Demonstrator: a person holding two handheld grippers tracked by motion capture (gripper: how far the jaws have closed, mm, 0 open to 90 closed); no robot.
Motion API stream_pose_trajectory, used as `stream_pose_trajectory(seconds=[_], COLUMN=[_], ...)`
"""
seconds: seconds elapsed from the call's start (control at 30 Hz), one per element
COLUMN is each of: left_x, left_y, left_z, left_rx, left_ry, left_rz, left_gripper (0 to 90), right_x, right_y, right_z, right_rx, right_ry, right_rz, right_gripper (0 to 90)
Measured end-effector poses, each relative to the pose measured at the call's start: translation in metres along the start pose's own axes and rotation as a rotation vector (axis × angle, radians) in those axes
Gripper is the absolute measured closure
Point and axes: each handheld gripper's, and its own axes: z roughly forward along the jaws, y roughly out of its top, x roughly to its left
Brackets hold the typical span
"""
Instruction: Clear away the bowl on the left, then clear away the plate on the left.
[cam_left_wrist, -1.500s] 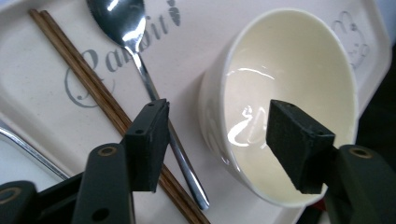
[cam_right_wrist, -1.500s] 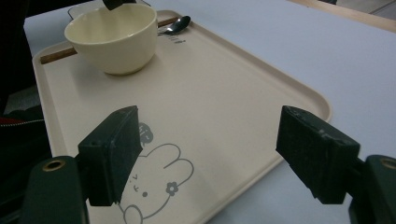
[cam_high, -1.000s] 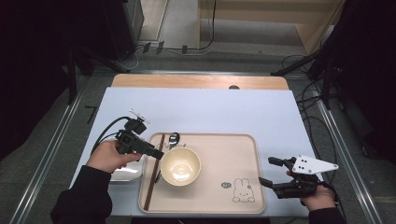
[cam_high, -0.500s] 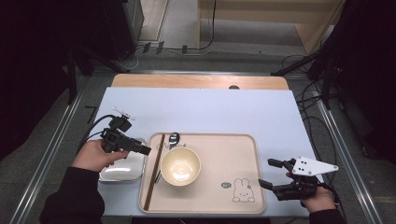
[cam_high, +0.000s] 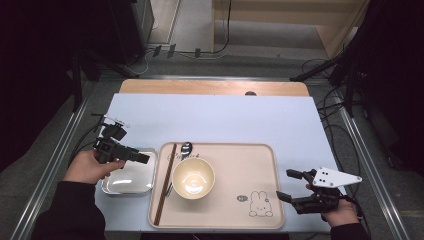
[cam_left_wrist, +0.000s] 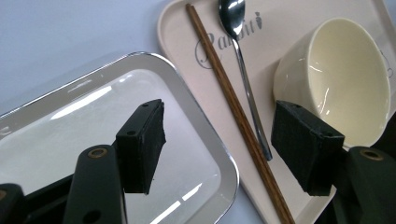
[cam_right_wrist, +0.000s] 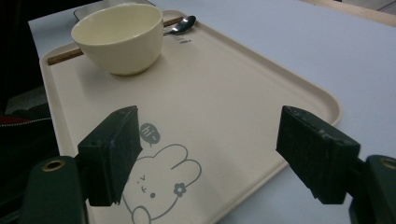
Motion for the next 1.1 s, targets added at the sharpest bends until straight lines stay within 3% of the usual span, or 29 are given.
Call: stream_pose_trajectory(seconds=[0.27,0.6,0.83,1.1], left_x=[0.012,0.031,0.044,0.058], left_y=[-0.007,-0.024,-0.032,-0.042], left_z=[-0.007,-0.015,-0.022,-0.022], left_rx=[-0.022,-0.018,-0.066,-0.034], left_ry=[0.016,0.075,0.085,0.137], left_rz=[-0.049,-0.079,-0.118,-0.152], left_gripper=[37.5,39.4,39.1,40.1], right_x=[-0.001,-0.002,-0.003,-0.003], right_y=[0.001,0.003,0.003,0.004], right_z=[0.001,0.005,0.006,0.008], right_rx=[0.0,-0.002,-0.004,0.001], right_ry=[-0.001,0.007,0.011,0.015], right_rz=[-0.003,-0.003,-0.001,-0.002], right_gripper=[22.2,22.2,22.2,22.2])
